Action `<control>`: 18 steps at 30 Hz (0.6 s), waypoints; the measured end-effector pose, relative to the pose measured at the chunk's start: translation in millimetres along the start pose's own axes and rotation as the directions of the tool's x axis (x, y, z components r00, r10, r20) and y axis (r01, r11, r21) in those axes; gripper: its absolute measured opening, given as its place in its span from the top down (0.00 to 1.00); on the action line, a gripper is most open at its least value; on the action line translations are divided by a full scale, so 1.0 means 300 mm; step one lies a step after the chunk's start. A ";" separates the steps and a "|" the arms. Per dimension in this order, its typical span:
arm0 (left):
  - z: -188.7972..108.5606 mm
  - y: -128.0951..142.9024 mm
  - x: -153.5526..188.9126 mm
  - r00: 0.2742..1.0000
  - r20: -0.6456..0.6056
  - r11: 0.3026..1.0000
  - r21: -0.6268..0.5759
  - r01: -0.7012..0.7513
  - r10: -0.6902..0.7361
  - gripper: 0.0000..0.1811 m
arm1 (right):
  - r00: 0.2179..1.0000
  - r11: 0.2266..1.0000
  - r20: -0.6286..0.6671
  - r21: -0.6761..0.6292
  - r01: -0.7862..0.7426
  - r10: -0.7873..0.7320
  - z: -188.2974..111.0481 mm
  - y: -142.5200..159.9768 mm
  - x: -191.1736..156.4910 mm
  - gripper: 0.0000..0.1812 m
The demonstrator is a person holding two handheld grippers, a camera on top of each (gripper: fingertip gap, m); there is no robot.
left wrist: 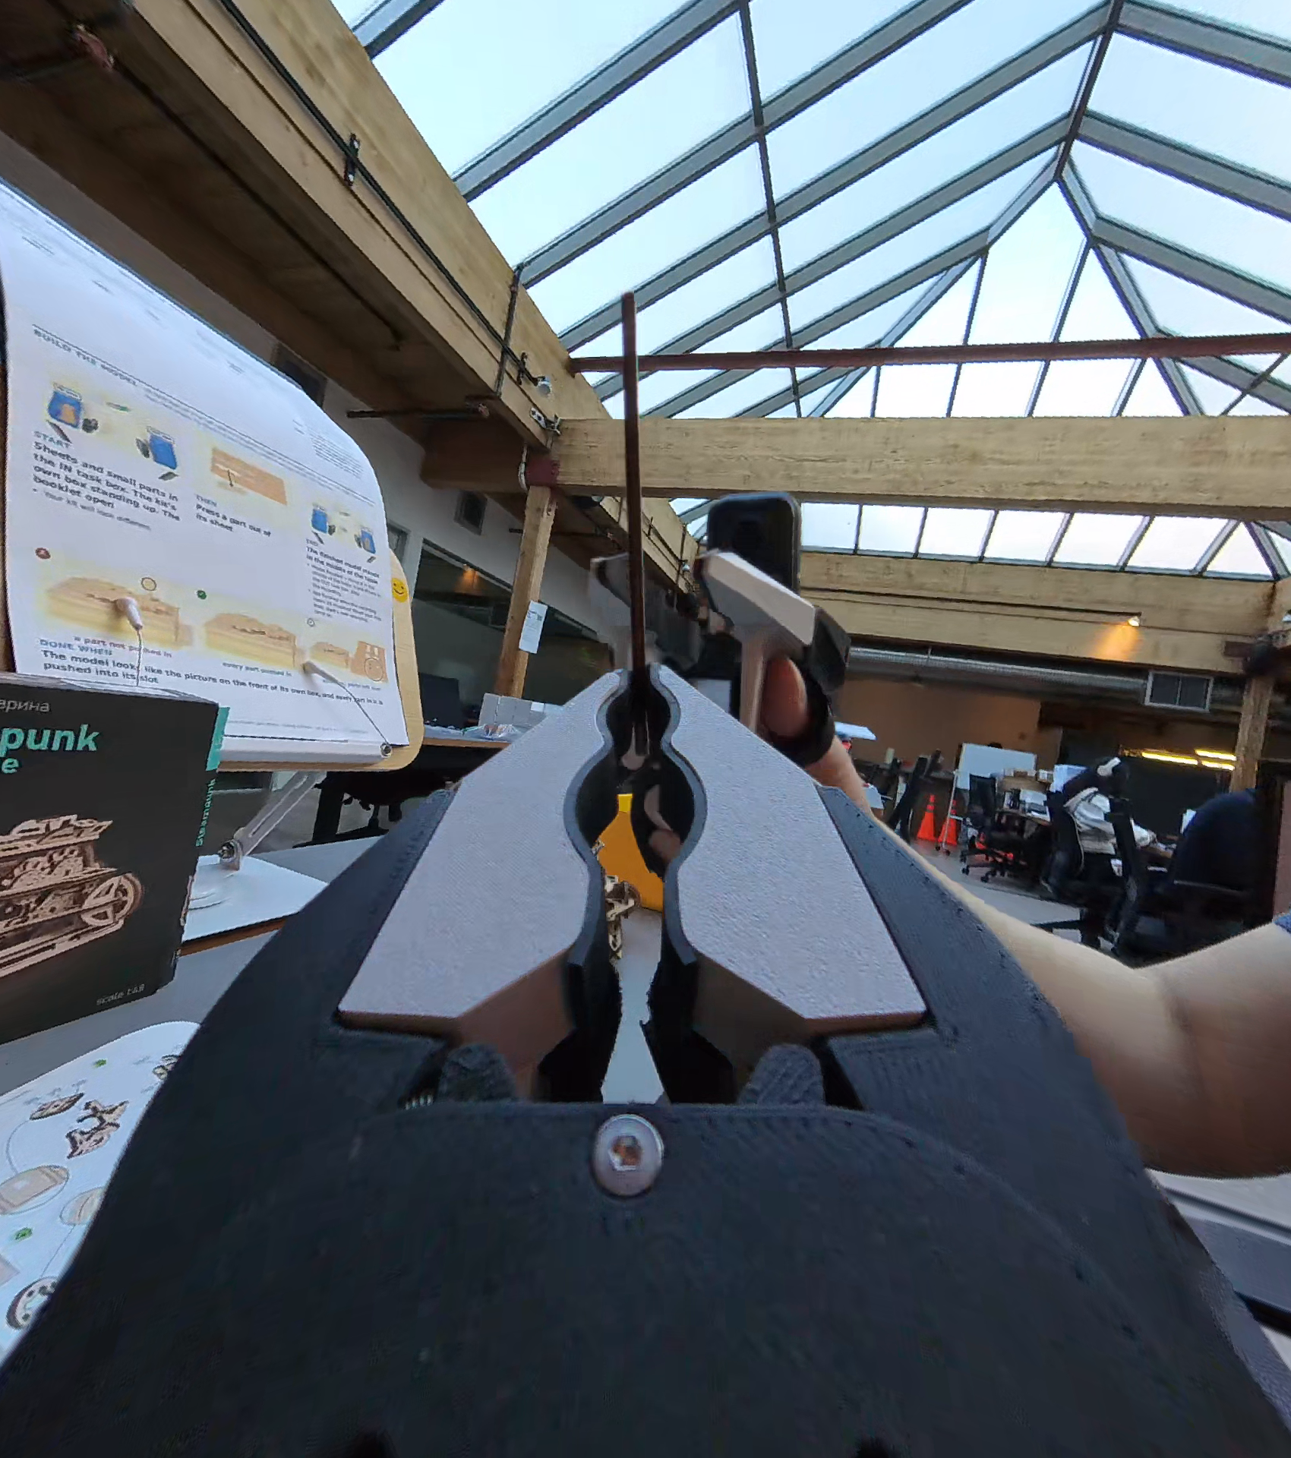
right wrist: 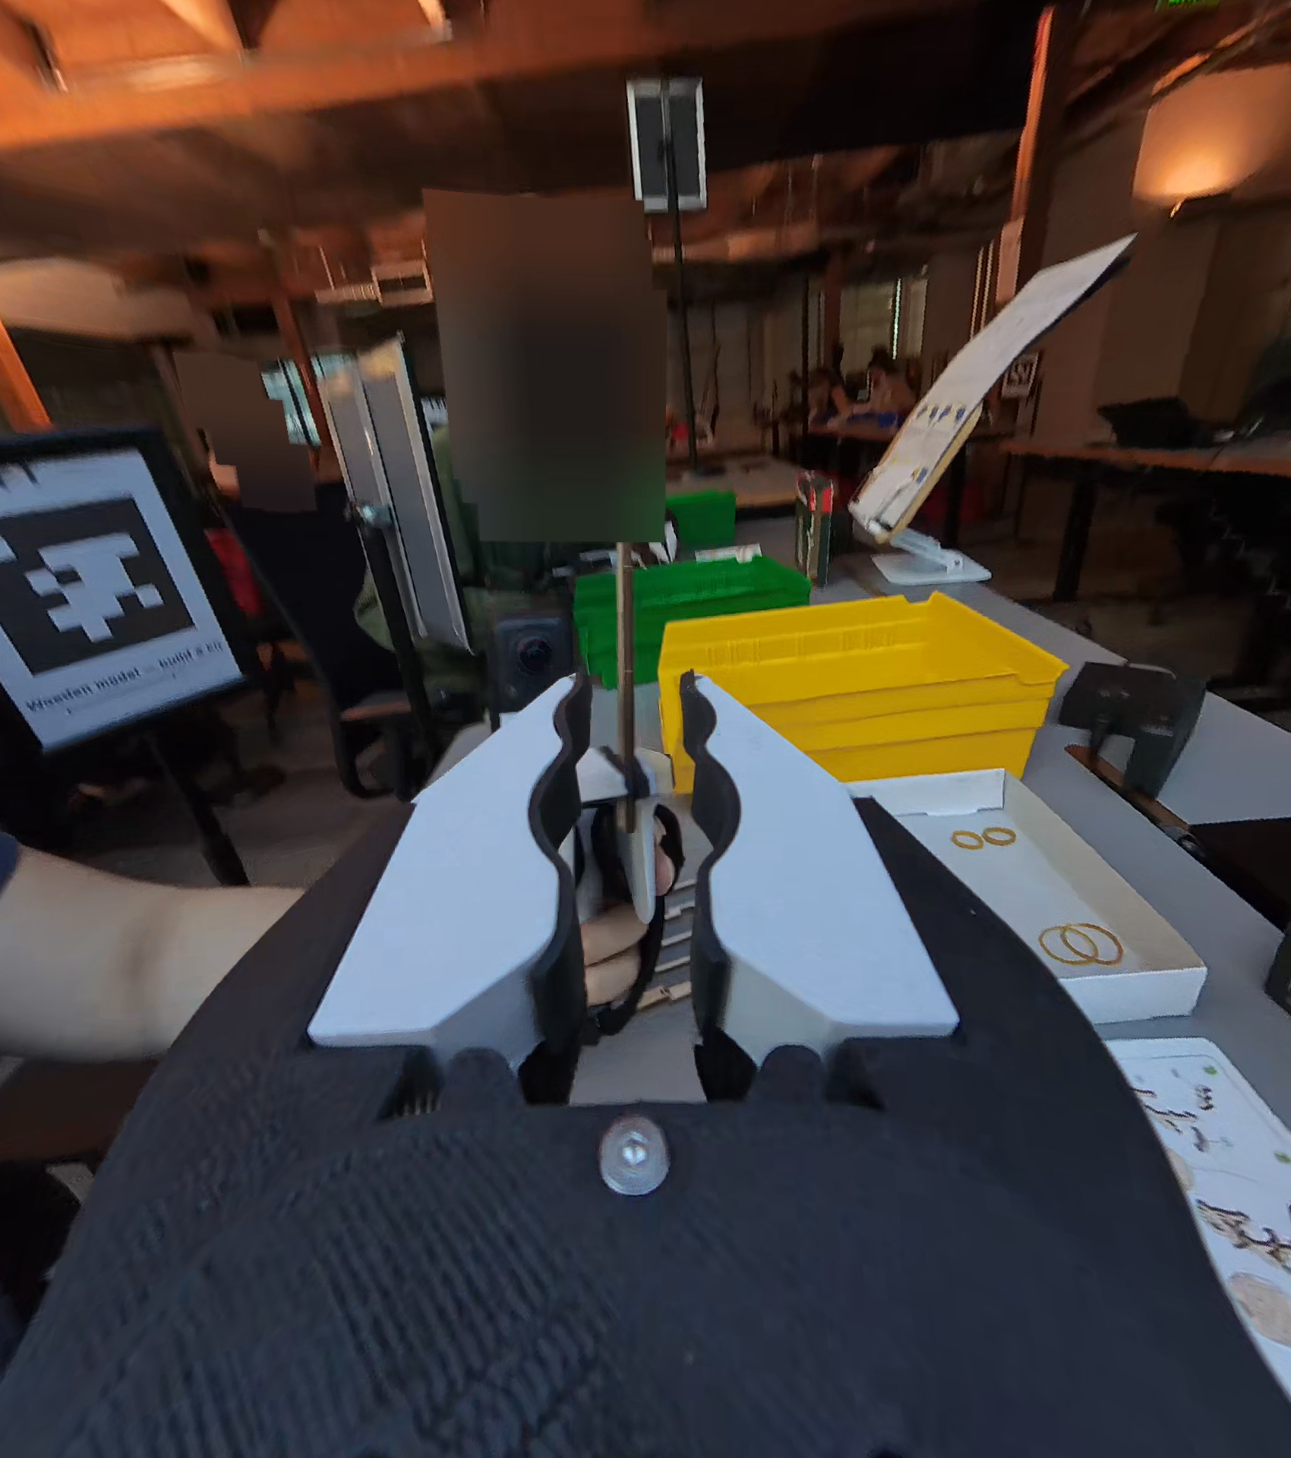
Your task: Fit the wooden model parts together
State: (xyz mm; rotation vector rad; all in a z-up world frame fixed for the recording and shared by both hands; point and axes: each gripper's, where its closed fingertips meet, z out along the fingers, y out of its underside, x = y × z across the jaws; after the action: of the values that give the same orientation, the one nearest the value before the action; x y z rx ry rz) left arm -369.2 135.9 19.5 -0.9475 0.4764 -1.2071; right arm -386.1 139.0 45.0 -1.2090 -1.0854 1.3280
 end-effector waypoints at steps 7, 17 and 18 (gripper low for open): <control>0.008 0.015 0.038 0.996 -0.084 0.999 -0.027 0.023 -0.025 1.00 | 0.998 0.998 0.048 -0.055 0.044 -0.041 0.026 0.040 -0.042 1.00; 0.008 0.037 -0.018 1.000 0.022 0.999 -0.040 -0.002 0.003 0.89 | 0.973 0.962 -0.122 0.217 -0.167 0.197 -0.215 -0.172 0.131 1.00; 0.012 0.047 -0.015 1.000 0.015 0.999 -0.049 0.006 -0.006 0.89 | 0.972 0.961 -0.116 0.216 -0.174 0.202 -0.222 -0.165 0.131 1.00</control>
State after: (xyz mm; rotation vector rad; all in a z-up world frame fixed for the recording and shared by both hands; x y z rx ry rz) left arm -360.1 142.2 9.1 -1.0000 0.4934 -1.1973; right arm -315.2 182.6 83.5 -1.2518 -0.7298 1.4398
